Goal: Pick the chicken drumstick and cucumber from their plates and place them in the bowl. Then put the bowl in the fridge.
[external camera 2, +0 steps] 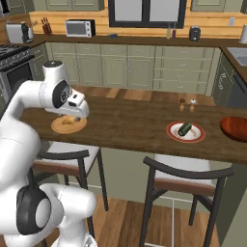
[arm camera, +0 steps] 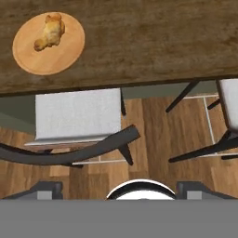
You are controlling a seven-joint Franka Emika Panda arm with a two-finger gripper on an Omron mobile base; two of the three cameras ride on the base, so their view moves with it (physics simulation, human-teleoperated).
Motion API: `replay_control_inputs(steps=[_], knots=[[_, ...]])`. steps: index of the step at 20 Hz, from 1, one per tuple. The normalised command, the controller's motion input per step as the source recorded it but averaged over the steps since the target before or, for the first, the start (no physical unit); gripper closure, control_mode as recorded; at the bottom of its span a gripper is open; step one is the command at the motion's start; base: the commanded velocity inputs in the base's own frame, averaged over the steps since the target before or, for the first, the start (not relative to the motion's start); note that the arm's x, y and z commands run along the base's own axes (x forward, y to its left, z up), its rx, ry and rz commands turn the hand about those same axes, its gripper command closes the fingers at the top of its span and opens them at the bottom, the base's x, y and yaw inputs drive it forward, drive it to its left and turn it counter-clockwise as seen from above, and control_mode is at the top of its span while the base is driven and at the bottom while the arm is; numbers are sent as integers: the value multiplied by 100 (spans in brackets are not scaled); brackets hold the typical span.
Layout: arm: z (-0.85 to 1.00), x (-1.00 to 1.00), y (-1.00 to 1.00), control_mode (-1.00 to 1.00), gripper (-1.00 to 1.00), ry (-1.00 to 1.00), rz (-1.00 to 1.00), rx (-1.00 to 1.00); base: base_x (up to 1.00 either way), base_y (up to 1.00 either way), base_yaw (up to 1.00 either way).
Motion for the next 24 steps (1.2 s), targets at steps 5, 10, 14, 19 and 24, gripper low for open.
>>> replay_control_inputs(steps=[5, 10, 14, 19, 24], knots=[[-30, 100, 100, -100, -100, 0, -25, 0, 0, 0, 0], [-13, 100, 63, -100, -100, 8, -19, 0, 0, 0, 0], [-24, 88, 41, -100, -100, 14, -13, 0, 0, 0, 0], [-31, 57, 18, -100, -100, 18, -2, 0, 0, 0, 0], [-40, 60, 25, -100, -100, 14, 0, 0, 0, 0, 0]])
